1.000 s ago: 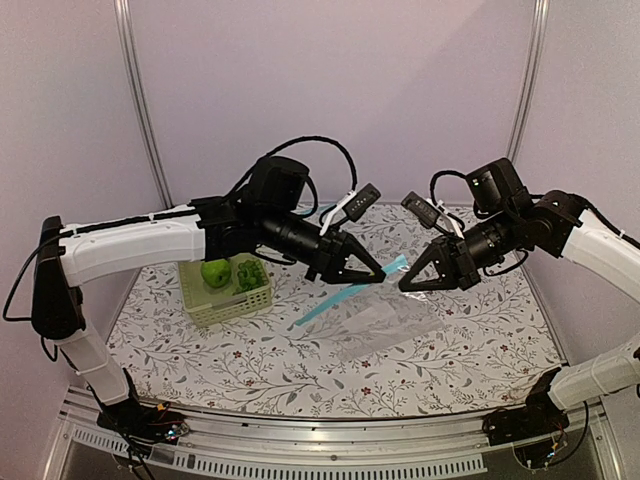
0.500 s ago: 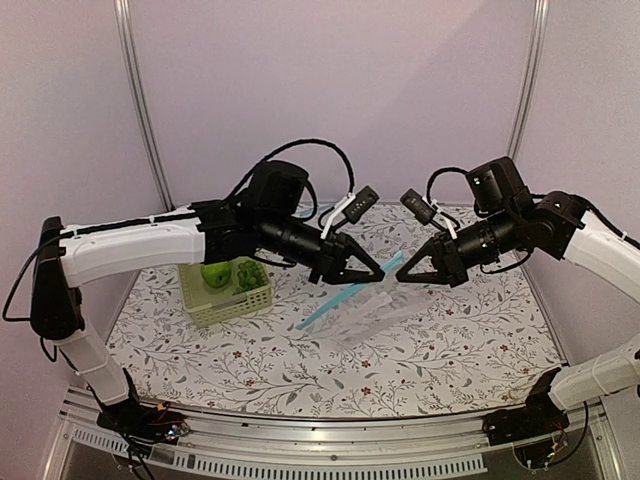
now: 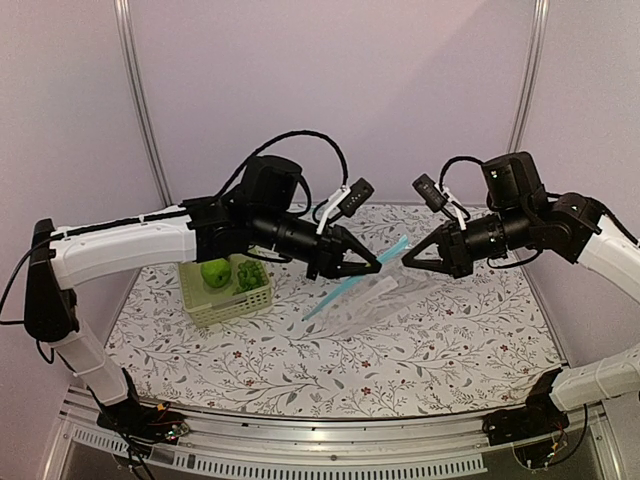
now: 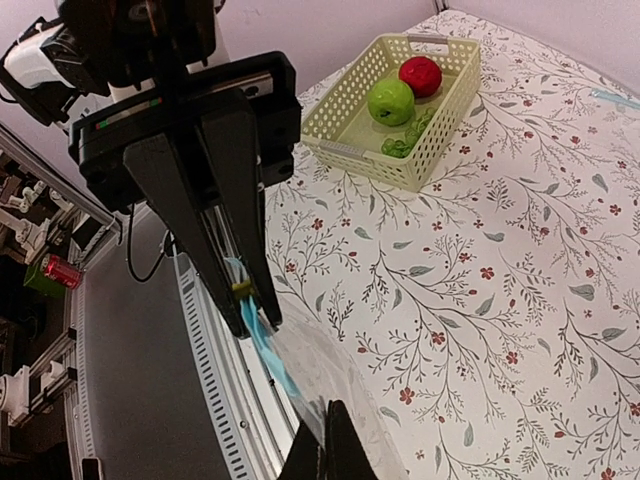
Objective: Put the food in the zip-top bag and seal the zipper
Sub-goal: Unzip the zipper of the food storage bag.
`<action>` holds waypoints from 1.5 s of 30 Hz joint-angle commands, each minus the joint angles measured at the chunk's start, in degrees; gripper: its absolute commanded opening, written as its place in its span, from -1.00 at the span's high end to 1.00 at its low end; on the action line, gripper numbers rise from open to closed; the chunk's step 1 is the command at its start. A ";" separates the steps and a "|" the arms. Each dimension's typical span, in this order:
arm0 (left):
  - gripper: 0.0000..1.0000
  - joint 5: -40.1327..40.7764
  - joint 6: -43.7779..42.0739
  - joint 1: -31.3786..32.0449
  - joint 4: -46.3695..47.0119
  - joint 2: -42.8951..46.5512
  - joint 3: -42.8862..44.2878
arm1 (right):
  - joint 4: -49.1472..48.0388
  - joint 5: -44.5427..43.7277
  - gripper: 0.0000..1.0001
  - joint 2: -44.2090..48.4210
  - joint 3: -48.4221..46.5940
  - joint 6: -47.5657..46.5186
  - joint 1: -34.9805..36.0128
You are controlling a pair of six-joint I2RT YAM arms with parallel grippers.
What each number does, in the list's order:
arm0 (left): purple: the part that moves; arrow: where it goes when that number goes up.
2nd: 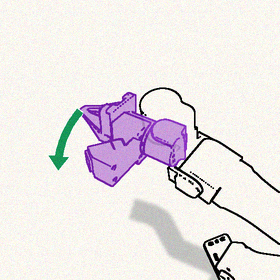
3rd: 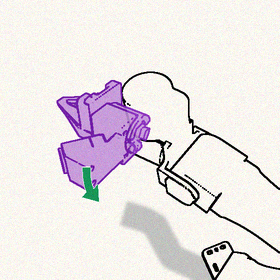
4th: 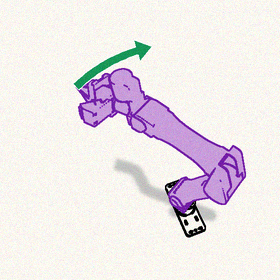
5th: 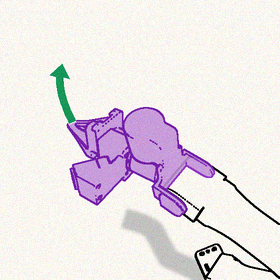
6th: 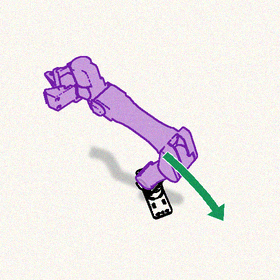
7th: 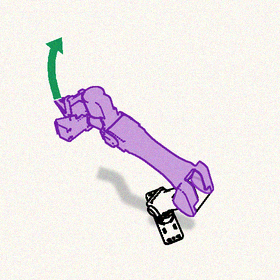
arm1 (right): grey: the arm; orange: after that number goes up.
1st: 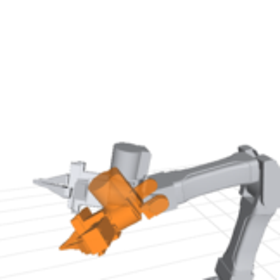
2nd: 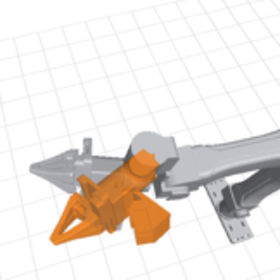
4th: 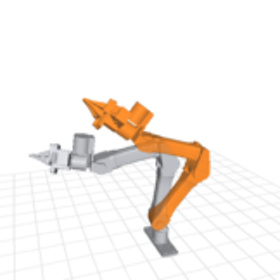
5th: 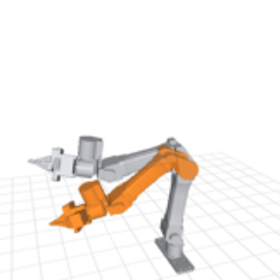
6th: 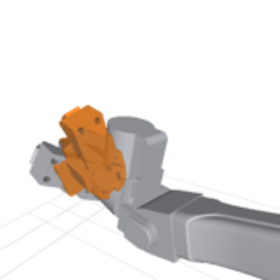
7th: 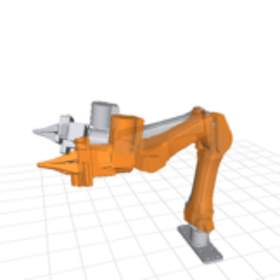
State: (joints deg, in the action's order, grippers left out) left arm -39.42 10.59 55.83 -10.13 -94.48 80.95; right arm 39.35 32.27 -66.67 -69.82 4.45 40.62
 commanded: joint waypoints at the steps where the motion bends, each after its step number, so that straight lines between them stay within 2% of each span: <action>1: 1.00 0.58 -1.35 0.57 -5.82 1.56 -1.57 | -1.19 -6.42 1.00 1.91 0.63 0.91 -0.52; 10: 1.00 2.27 -1.83 0.31 -7.96 1.96 -2.30 | -1.74 -10.76 1.00 1.93 0.99 0.89 -0.70; 29: 1.00 6.28 -1.19 -0.46 -10.50 5.70 -8.08 | -2.97 -14.63 1.00 0.71 0.49 1.61 -5.60; 45: 1.00 9.93 -1.78 -0.72 -14.02 8.52 -10.56 | -3.42 -16.19 1.00 -1.18 0.04 1.88 -6.32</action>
State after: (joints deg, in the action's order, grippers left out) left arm -29.63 9.47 55.44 -17.74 -87.57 71.94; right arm 37.52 20.95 -67.99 -68.90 5.58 36.01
